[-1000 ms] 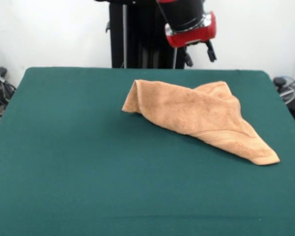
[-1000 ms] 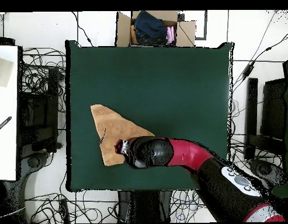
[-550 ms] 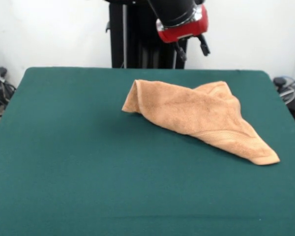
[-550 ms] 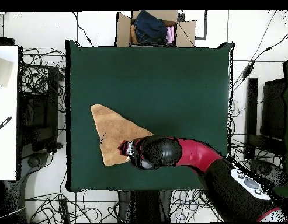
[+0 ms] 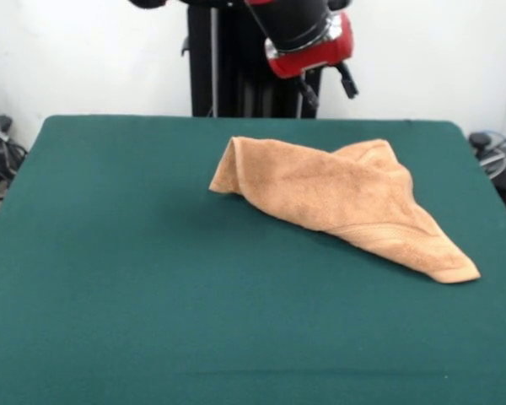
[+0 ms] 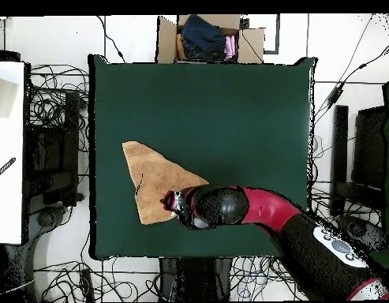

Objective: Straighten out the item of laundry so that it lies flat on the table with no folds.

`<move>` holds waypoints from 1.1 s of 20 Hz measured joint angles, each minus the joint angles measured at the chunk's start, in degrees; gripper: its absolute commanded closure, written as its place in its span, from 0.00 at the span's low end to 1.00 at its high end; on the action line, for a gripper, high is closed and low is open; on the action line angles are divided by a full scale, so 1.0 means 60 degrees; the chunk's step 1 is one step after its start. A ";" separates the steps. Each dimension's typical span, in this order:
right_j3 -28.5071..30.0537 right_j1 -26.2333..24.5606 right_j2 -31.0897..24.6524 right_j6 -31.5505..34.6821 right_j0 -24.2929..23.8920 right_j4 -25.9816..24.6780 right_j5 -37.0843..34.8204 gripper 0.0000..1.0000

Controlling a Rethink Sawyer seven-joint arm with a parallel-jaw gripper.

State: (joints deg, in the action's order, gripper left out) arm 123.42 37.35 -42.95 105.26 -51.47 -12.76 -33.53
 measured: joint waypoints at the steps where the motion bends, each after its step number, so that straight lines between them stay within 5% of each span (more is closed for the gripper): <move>1: -0.0001 -0.0033 -0.0014 0.0000 -0.0024 -0.0031 -0.0014 0.00; 11: -0.0225 -0.0683 -0.0374 -0.0055 -0.0797 -0.0426 -0.0830 0.00; 22: -0.0541 -0.0780 -0.1175 -0.0918 -0.2509 -0.0450 -0.3181 0.00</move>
State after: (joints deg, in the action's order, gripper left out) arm 120.18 32.67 -50.00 99.75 -66.52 -15.46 -52.62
